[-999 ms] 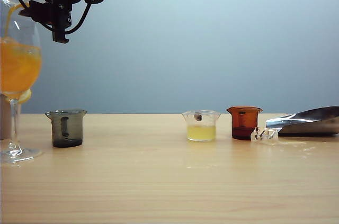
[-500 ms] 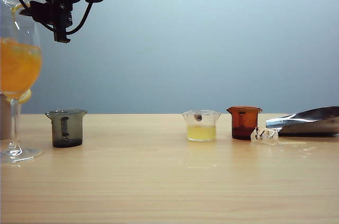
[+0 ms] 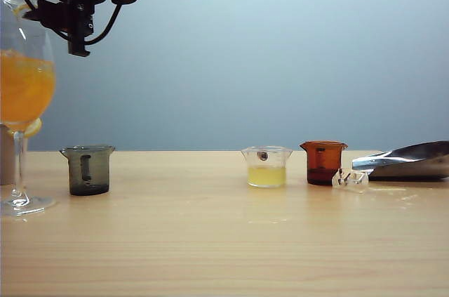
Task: Pick up the second measuring cup from the left, pour the orange juice inside into the goblet, and finally put the measuring cup back in its original place.
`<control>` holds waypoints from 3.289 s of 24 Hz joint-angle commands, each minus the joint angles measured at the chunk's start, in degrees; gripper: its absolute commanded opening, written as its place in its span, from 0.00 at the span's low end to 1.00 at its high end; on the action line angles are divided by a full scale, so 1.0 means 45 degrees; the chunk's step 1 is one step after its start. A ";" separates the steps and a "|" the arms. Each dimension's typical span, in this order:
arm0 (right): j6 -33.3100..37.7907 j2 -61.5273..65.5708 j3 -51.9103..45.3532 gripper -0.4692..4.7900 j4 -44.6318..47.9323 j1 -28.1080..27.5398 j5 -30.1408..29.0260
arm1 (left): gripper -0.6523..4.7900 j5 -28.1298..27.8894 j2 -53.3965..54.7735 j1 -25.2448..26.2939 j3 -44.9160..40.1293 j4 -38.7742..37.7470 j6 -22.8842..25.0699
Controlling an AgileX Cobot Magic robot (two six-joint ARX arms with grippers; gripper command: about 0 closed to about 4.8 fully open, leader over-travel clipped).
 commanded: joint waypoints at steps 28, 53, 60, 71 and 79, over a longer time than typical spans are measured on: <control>1.6791 -0.0491 -0.0301 0.09 0.0991 -0.2968 0.0471 | 0.11 0.0044 -0.0010 0.0000 0.0078 0.0039 0.0034; 1.9166 0.0869 -0.5260 0.09 0.4561 -0.1870 0.3225 | 0.11 0.0078 0.0024 0.0005 0.0078 0.0039 0.0000; 1.9768 0.1404 -0.5260 0.09 0.4619 -0.1996 0.3594 | 0.11 0.0083 0.0010 0.0005 0.0078 0.0029 -0.0005; 2.0424 0.2050 -0.5255 0.09 0.4580 -0.1987 0.3599 | 0.11 0.0078 0.0015 0.0005 0.0078 0.0039 0.0000; 2.0439 0.2142 -0.5251 0.31 0.4153 -0.1996 0.3575 | 0.11 0.0078 0.0024 0.0005 0.0078 0.0044 0.0000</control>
